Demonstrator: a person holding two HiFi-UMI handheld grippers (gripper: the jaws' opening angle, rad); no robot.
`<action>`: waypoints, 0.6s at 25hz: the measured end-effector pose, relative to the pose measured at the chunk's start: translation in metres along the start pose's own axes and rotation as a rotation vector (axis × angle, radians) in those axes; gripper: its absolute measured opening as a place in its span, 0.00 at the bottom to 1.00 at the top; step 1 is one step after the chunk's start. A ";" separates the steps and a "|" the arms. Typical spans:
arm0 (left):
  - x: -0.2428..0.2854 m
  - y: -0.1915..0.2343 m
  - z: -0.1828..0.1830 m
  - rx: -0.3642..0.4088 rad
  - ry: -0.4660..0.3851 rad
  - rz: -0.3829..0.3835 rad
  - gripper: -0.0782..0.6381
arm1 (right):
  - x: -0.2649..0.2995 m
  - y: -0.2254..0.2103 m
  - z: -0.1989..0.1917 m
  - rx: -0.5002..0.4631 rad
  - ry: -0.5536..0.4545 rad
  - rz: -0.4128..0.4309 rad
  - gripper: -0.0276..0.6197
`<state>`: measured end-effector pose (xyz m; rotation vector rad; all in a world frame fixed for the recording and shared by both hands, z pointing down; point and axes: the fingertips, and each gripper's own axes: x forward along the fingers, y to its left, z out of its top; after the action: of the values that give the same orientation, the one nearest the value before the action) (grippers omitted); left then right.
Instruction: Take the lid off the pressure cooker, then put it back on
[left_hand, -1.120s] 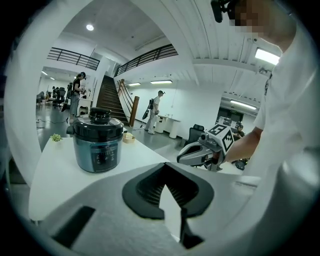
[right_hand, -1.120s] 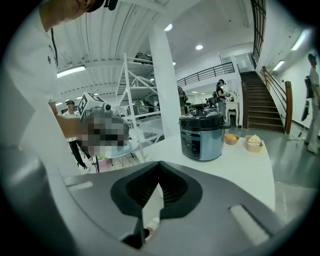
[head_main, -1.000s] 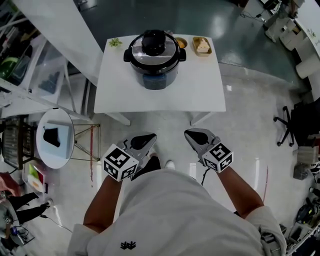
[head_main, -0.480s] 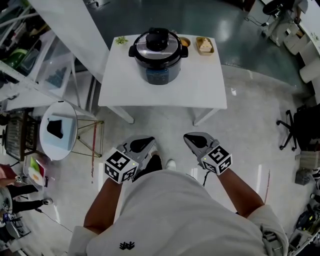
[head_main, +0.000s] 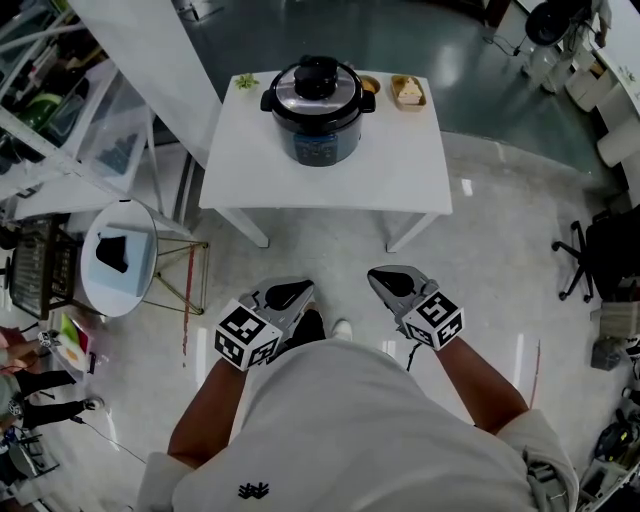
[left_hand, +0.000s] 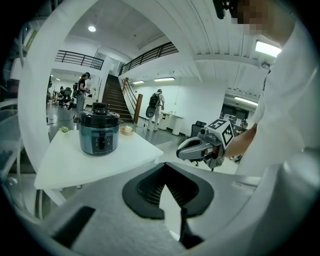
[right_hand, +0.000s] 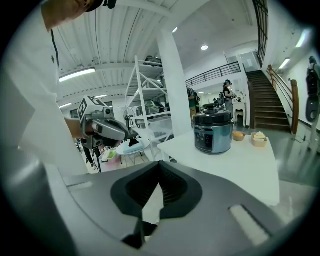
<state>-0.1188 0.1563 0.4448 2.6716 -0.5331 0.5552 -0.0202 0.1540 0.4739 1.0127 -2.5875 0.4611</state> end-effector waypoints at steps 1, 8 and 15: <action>0.000 -0.002 -0.001 0.001 -0.001 -0.001 0.12 | -0.001 0.001 -0.001 -0.002 0.004 -0.001 0.06; -0.003 -0.008 -0.009 0.003 0.005 -0.008 0.12 | -0.004 0.008 -0.008 -0.005 0.014 -0.004 0.06; -0.008 -0.009 -0.017 -0.012 0.007 -0.002 0.12 | -0.002 0.014 -0.008 -0.013 0.017 0.007 0.06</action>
<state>-0.1271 0.1732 0.4539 2.6581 -0.5293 0.5592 -0.0269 0.1682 0.4775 0.9910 -2.5771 0.4515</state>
